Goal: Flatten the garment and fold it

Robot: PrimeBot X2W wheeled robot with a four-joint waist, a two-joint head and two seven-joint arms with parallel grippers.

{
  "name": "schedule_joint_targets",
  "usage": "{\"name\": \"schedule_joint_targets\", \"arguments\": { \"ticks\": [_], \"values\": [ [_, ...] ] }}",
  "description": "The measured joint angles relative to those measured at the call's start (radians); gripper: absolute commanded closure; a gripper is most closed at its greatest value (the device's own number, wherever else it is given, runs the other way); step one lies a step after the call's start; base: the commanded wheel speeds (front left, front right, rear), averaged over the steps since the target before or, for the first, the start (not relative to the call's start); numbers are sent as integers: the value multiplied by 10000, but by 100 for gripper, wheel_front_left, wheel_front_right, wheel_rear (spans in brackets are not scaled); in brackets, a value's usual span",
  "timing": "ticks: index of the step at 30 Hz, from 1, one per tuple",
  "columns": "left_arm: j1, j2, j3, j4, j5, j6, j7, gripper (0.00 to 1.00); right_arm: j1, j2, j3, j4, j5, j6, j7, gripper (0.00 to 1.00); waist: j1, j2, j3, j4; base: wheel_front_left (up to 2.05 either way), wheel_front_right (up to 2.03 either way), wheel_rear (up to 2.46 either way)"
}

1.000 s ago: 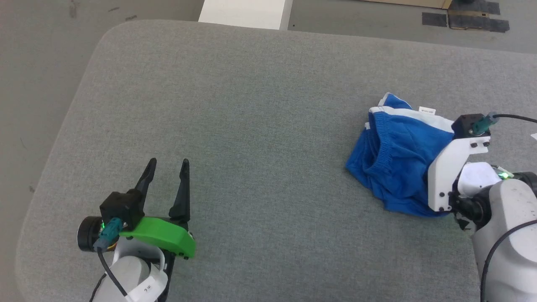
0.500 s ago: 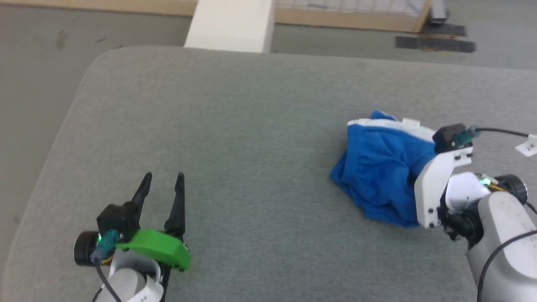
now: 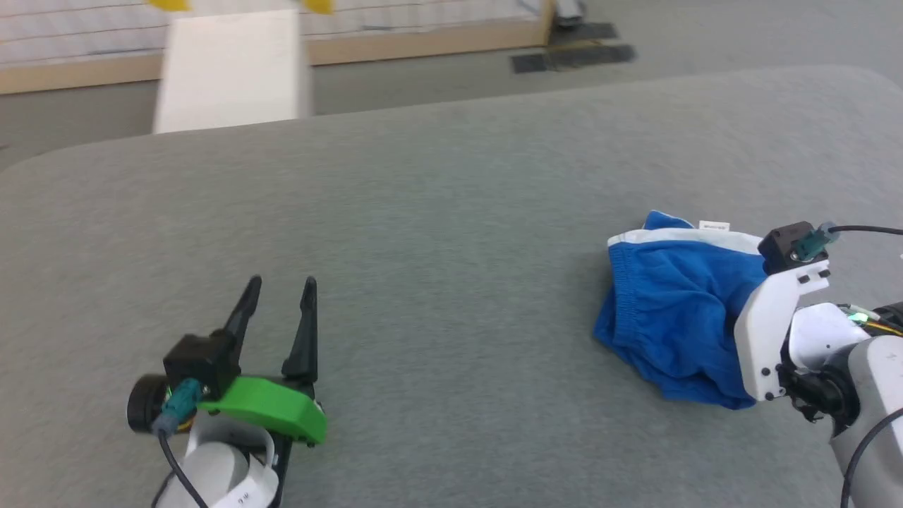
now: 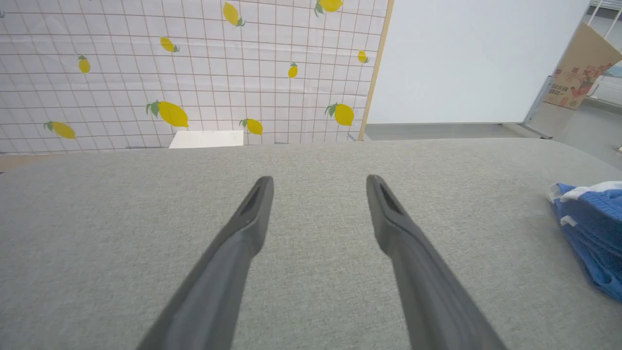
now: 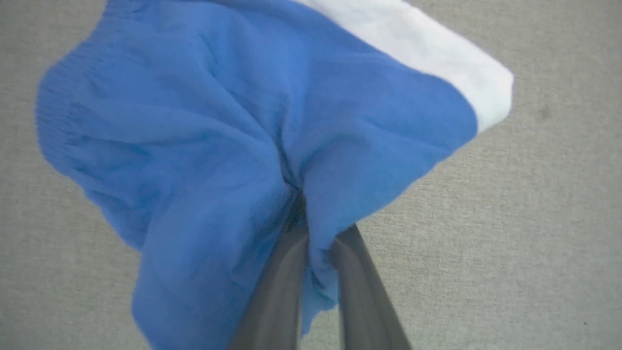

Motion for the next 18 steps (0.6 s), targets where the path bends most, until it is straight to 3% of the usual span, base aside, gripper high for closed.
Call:
{"name": "schedule_joint_targets", "arguments": {
  "ticks": [4,10,18],
  "values": [
    [-349,128,-13,-313,21,0,96,0,-75,-359,44,-15,0,0,2,100,0,0,316,-570,0,0,0],
    [-916,550,15,-1078,171,-6,493,0,-767,-1526,105,82,54,0,-59,100,-1,0,1189,-1016,0,0,0],
    [-1471,1269,355,-2568,447,25,1060,0,-1736,-3045,-1275,690,-245,0,-284,100,-1,0,2797,-1061,0,0,0]
  ]
}}
